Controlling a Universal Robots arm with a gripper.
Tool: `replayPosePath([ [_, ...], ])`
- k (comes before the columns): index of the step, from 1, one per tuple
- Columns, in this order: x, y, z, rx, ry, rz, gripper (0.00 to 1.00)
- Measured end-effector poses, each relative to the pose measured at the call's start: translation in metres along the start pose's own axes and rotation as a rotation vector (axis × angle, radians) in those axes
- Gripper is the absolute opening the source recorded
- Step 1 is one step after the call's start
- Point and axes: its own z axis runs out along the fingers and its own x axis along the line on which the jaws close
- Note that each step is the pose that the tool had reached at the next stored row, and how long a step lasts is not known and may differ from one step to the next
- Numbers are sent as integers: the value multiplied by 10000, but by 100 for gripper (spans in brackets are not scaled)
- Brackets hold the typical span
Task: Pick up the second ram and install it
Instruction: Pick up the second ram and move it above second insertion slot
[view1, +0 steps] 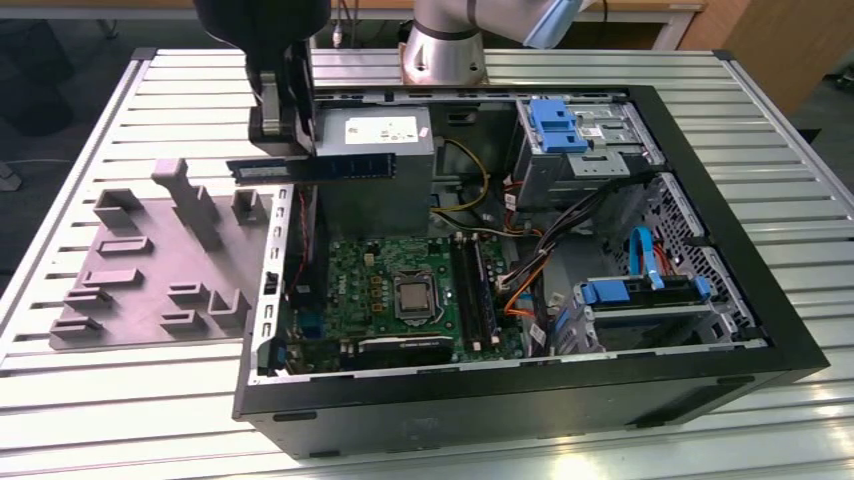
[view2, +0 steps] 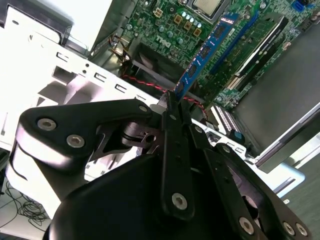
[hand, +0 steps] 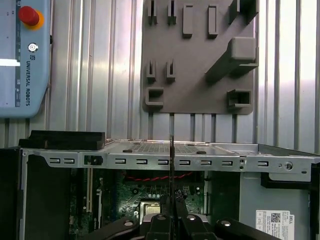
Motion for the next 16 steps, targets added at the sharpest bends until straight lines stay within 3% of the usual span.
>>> replayPosePath([
  [16, 2, -153, -2, 0, 0, 0, 14],
])
